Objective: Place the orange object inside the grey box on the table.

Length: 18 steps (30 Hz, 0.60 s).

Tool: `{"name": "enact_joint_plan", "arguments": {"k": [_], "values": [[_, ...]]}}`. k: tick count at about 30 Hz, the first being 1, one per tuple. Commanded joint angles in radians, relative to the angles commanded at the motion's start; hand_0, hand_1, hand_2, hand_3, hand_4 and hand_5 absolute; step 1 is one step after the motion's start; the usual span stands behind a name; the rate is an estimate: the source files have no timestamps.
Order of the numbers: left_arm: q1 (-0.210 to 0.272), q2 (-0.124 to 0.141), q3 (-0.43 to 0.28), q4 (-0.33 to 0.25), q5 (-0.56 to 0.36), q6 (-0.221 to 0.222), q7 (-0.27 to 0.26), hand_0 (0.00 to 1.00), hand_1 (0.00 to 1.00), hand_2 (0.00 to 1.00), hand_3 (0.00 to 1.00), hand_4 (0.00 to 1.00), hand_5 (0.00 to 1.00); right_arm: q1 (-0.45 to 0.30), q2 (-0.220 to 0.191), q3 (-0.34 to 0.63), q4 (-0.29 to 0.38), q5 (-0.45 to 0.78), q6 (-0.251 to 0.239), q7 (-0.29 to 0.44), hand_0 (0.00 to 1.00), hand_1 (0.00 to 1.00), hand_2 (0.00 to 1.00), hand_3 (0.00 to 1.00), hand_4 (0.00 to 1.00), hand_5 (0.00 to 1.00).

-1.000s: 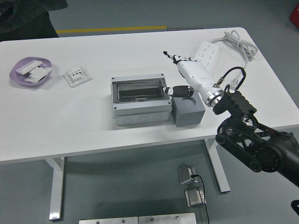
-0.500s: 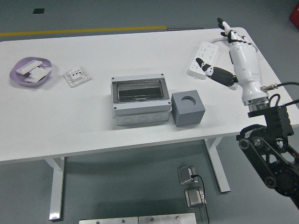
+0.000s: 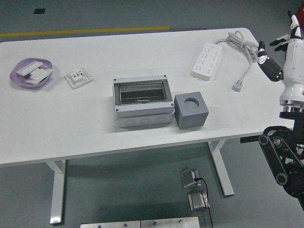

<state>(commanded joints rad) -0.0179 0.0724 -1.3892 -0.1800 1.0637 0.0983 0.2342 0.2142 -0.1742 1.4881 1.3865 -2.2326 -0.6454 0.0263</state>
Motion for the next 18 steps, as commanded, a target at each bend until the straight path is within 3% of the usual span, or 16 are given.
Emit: {"name": "enact_joint_plan", "arguments": {"k": [9, 18], "values": [[0.0, -0.002, -0.003, 0.0, 0.004, 0.0, 0.002, 0.63, 0.565, 0.53, 0.593, 0.435, 0.202, -0.006, -0.001, -0.008, -0.014, 0.0, 0.0, -0.039, 0.133, 0.213, 0.269, 0.998, 0.037, 0.069], [-0.002, -0.004, -0.006, 0.0, 0.007, 0.0, 0.004, 0.629, 0.565, 0.529, 0.594, 0.435, 0.207, -0.008, -0.002, -0.007, -0.027, -0.006, 0.0, -0.063, 0.142, 0.222, 0.276, 0.998, 0.044, 0.068]]}}
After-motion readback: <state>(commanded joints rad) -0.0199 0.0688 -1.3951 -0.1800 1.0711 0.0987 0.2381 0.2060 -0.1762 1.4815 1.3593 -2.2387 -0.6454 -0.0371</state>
